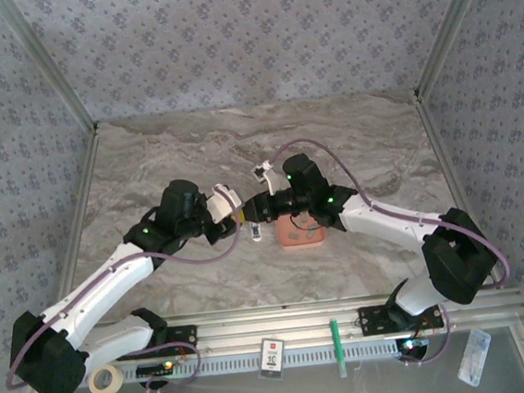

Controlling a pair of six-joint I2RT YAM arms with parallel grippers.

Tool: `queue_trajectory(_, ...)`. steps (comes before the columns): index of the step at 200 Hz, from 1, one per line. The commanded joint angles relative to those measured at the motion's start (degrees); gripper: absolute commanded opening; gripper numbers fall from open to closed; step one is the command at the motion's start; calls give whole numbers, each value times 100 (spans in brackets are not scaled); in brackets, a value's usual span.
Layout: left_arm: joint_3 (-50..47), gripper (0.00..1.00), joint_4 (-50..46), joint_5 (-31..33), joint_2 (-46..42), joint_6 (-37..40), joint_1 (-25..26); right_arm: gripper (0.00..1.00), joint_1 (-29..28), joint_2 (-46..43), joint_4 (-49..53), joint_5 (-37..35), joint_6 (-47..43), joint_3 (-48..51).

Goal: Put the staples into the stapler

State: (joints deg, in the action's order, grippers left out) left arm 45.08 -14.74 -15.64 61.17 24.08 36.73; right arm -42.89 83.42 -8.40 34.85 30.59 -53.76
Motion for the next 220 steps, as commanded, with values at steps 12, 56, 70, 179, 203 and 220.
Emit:
queue_trajectory(12,309,70,-129,-262,-87,133,-5,25,38,-211,263,-2,-821,-58)
queue_trajectory(56,685,74,-1114,-1250,-122,887,-64,20,278,-590,1021,213,-2667,41)
queue_trajectory(70,754,72,-1230,-1480,-114,1009,-85,20,363,-659,1370,416,-3347,-8)
queue_trajectory(179,971,55,-1475,-2484,320,1738,-44,15,155,-793,2827,1057,-6811,-474)
queue_trajectory(203,1061,51,-1666,-2510,455,1892,33,16,135,-788,2712,1223,-6786,-479)
queue_trajectory(220,1070,43,-1714,-2473,479,1980,74,16,131,-783,2654,1282,-6753,-494)
